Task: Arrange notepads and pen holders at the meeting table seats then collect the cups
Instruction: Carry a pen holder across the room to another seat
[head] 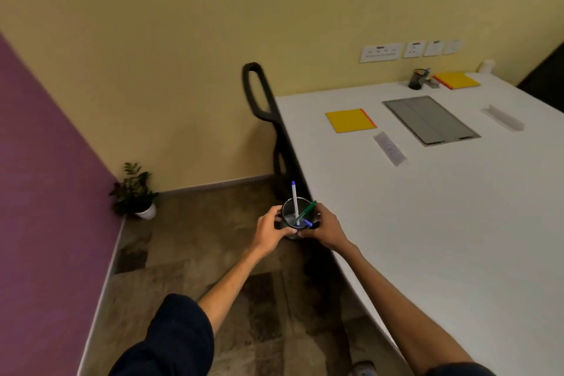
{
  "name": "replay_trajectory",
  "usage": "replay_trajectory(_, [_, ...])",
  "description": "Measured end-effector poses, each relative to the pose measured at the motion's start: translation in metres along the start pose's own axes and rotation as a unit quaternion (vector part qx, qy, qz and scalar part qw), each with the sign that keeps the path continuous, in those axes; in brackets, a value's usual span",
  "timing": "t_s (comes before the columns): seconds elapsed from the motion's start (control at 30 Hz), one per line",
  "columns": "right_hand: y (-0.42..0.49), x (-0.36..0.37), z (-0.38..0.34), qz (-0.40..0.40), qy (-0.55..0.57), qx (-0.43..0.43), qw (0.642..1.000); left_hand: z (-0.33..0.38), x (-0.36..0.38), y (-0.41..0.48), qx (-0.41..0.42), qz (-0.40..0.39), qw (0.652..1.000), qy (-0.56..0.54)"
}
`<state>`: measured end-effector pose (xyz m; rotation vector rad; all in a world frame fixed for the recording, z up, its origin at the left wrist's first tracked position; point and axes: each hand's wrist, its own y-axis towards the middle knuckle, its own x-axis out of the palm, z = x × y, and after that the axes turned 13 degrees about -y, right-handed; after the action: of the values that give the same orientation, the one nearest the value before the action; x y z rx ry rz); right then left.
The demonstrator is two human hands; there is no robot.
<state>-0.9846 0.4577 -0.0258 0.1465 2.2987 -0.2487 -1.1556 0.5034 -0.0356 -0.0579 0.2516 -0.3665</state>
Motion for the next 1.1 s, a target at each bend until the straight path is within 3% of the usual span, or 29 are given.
replay_trajectory(0.2, [0.02, 0.064, -0.099, -0.019, -0.013, -0.065, 0.998, -0.01, -0.112, -0.023, -0.02, 0.097, 0.994, -0.05])
replay_trajectory(0.43, [0.074, 0.11, -0.168, -0.07, -0.056, -0.125, 0.988, -0.03, -0.19, -0.013, -0.054, 0.178, 0.973, -0.14])
replay_trajectory(0.67, [0.185, 0.13, -0.218, -0.107, -0.069, -0.161, 0.979, -0.032, -0.254, 0.069, -0.058, 0.217, 0.956, -0.186])
replay_trajectory(0.9, [0.298, 0.118, -0.258, -0.137, -0.041, -0.171, 0.975, -0.008, -0.319, 0.169, -0.062, 0.203, 0.97, -0.118])
replay_trajectory(1.1, [0.38, 0.084, -0.303, -0.084, -0.03, -0.213, 0.973, 0.027, -0.362, 0.253, -0.02, 0.221, 0.967, -0.122])
